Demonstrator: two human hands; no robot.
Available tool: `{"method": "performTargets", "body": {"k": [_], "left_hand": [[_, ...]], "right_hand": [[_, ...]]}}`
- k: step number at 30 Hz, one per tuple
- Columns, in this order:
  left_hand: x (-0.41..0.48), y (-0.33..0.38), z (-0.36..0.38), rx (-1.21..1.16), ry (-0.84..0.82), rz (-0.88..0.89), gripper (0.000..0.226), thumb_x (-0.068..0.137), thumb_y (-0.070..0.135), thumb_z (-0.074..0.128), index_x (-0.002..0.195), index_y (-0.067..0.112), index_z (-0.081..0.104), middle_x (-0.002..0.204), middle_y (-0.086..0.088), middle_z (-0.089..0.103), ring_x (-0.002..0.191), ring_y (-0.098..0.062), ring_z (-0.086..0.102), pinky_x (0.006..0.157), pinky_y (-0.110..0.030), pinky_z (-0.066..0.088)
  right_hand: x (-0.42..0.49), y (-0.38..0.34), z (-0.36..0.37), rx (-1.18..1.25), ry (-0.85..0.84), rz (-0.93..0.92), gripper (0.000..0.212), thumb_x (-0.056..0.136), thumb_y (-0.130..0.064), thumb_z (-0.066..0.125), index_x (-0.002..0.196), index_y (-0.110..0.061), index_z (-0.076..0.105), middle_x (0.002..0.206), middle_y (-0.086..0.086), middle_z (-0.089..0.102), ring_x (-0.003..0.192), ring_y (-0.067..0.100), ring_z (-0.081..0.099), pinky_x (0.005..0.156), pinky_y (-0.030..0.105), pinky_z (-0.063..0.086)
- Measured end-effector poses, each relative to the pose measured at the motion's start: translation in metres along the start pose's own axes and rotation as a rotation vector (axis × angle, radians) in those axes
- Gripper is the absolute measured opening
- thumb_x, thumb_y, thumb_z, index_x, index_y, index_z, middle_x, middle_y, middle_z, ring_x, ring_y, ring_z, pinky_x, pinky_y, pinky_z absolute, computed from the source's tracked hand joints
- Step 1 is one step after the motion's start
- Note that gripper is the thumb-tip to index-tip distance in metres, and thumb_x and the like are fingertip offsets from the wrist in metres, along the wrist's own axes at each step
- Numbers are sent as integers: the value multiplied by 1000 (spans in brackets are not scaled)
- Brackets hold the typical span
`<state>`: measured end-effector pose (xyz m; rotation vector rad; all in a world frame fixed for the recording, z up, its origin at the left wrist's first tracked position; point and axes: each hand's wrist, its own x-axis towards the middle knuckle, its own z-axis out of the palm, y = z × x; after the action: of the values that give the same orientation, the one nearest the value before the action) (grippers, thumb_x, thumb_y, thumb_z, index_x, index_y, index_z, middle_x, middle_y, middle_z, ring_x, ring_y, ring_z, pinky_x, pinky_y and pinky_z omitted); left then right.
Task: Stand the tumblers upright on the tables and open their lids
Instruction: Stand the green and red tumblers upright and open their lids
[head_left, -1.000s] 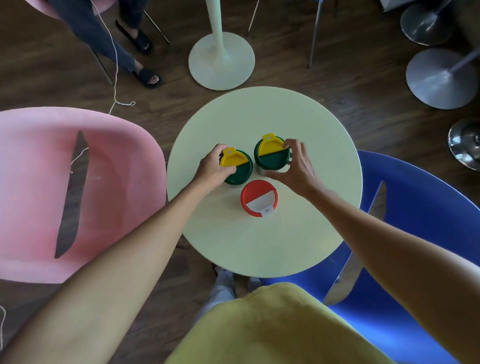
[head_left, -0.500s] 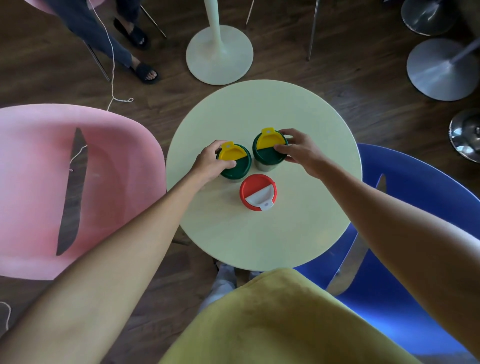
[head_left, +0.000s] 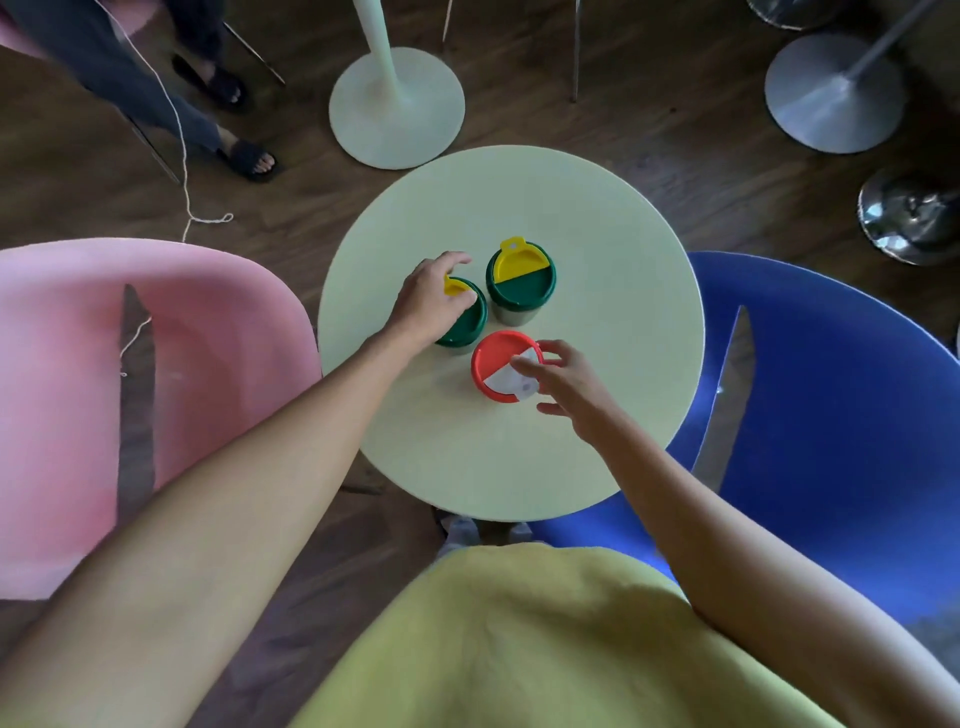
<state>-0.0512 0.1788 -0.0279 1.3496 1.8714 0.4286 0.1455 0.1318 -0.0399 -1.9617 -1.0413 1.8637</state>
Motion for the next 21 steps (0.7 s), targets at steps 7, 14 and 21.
{"method": "performTargets", "body": {"k": [7, 14, 21], "left_hand": [[3, 1, -2, 68, -15, 125, 45, 91, 20, 60, 135, 25, 54, 133, -8, 56, 127, -20, 49, 100, -24, 34], [10, 13, -4, 113, -119, 226, 43, 94, 15, 53, 134, 31, 58, 142, 6, 54, 134, -16, 47, 111, -25, 34], [9, 17, -9, 112, -123, 215, 44, 94, 13, 51, 134, 29, 59, 139, 3, 58, 129, -20, 51, 108, -27, 37]], "right_hand": [[-8, -2, 20, 97, 156, 13, 52, 82, -33, 72, 129, -20, 54, 118, 9, 57, 101, 27, 60, 72, 42, 61], [-7, -5, 25, 139, 283, 13, 49, 80, -27, 72, 126, -15, 59, 114, 10, 60, 88, 26, 62, 63, 40, 62], [-3, -9, 17, 143, 316, 23, 50, 78, -27, 74, 125, -15, 60, 115, 10, 59, 90, 28, 63, 63, 40, 62]]}}
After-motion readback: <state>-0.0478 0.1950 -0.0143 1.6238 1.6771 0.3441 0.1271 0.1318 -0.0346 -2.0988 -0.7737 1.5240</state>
